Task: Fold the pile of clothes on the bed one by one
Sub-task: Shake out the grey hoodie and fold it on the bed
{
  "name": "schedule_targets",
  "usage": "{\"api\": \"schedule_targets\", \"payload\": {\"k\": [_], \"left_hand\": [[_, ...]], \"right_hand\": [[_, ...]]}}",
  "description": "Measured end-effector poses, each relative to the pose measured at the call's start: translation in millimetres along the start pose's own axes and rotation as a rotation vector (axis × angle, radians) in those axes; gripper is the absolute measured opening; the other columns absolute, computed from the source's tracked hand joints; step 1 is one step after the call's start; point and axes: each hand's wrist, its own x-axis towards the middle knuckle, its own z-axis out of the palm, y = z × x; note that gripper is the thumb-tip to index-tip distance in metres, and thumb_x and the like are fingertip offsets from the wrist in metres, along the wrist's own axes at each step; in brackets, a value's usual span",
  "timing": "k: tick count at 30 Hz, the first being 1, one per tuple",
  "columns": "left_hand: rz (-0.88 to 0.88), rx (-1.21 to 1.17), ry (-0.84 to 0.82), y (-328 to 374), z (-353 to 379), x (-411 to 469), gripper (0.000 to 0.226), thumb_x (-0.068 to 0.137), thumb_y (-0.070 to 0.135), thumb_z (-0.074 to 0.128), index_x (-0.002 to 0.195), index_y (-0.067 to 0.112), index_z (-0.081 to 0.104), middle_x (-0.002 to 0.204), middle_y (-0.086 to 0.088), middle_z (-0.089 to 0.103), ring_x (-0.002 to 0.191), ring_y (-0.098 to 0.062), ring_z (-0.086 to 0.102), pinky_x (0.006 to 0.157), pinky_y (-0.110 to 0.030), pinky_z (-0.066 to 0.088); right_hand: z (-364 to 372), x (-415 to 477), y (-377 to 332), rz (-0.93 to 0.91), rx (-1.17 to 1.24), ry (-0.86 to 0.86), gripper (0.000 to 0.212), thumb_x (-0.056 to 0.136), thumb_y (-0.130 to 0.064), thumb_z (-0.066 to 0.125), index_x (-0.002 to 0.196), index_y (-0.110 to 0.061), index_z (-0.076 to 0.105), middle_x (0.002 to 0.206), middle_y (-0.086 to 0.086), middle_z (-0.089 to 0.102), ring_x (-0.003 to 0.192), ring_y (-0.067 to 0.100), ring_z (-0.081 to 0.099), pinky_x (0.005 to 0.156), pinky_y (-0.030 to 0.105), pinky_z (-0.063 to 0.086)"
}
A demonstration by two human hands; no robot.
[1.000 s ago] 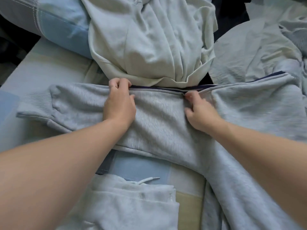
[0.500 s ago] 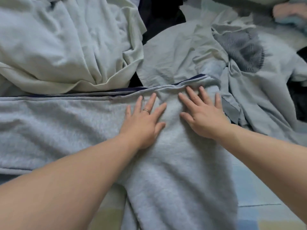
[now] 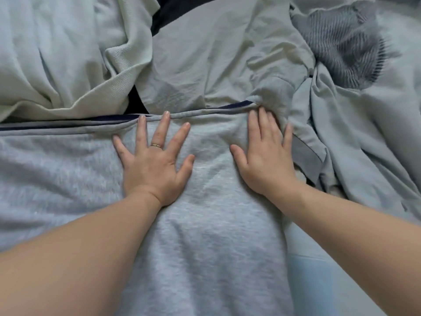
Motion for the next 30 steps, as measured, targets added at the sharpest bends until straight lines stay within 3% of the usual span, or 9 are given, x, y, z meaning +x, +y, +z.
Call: {"api": "schedule_targets", "payload": {"k": [3, 5, 7, 10, 16, 24, 30], "left_hand": [[0.006, -0.003, 0.016, 2, -1, 0, 0.064, 0.094, 0.069, 0.015, 0.155, 0.052, 0.011, 0.169, 0.014, -0.001, 0.155, -0.031, -0.006, 0.11, -0.078, 0.002], [0.013, -0.004, 0.023, 1, -1, 0, 0.063, 0.094, 0.068, 0.017, 0.155, 0.052, 0.013, 0.169, 0.013, 0.001, 0.155, -0.032, -0.004, 0.11, -0.078, 0.002], [0.011, 0.004, 0.023, 0, 1, 1, 0.063, 0.094, 0.069, 0.017, 0.155, 0.052, 0.014, 0.169, 0.014, 0.001, 0.155, -0.031, -0.004, 0.11, -0.078, 0.002], [0.005, 0.013, 0.016, 0, 1, 2, 0.064, 0.093, 0.069, 0.017, 0.155, 0.053, 0.012, 0.169, 0.014, -0.001, 0.155, -0.03, -0.007, 0.111, -0.077, 0.0], [0.003, 0.015, 0.012, -1, 1, 2, 0.065, 0.092, 0.07, 0.013, 0.154, 0.054, 0.008, 0.168, 0.014, -0.004, 0.155, -0.03, -0.01, 0.111, -0.078, -0.001], [-0.002, 0.022, 0.034, -1, 3, 9, 0.066, 0.09, 0.073, 0.009, 0.154, 0.055, 0.007, 0.168, 0.015, -0.004, 0.155, -0.027, -0.01, 0.111, -0.077, -0.001], [-0.007, -0.088, -0.096, 2, -11, 2, 0.061, 0.097, 0.067, 0.02, 0.155, 0.054, 0.004, 0.168, 0.014, -0.014, 0.154, -0.024, -0.018, 0.114, -0.071, -0.01]], "right_hand": [[2, -1, -32, -0.292, -0.04, 0.155, 0.069, 0.098, -0.054, 0.035, 0.16, -0.027, 0.022, 0.169, 0.007, 0.013, 0.155, 0.031, 0.012, 0.122, 0.059, 0.003], [7, 8, -42, -0.328, -0.067, 0.046, 0.068, 0.099, -0.06, 0.028, 0.16, -0.034, 0.018, 0.17, 0.001, 0.008, 0.156, 0.03, 0.007, 0.122, 0.059, 0.0], [14, 18, -40, -0.299, -0.096, -0.038, 0.07, 0.098, -0.065, 0.021, 0.16, -0.036, 0.012, 0.17, -0.001, 0.003, 0.156, 0.026, 0.002, 0.123, 0.057, -0.004], [19, 28, -29, -0.286, -0.098, -0.028, 0.074, 0.096, -0.069, 0.02, 0.161, -0.034, 0.012, 0.17, -0.001, 0.005, 0.156, 0.02, 0.004, 0.124, 0.053, -0.005], [13, 45, 6, -0.073, 0.011, -0.044, 0.085, 0.091, -0.081, 0.016, 0.161, -0.034, 0.003, 0.17, -0.002, -0.009, 0.155, 0.013, -0.012, 0.124, 0.033, -0.006], [9, 40, -14, 0.155, 0.035, -0.085, 0.088, 0.092, -0.078, 0.018, 0.161, -0.029, -0.004, 0.168, 0.008, -0.016, 0.155, 0.022, -0.016, 0.124, 0.041, -0.006], [6, -64, -3, 0.164, 0.125, -0.262, 0.077, 0.097, -0.067, 0.032, 0.159, -0.039, -0.003, 0.169, 0.004, -0.015, 0.155, 0.021, -0.012, 0.124, 0.043, -0.008]]}}
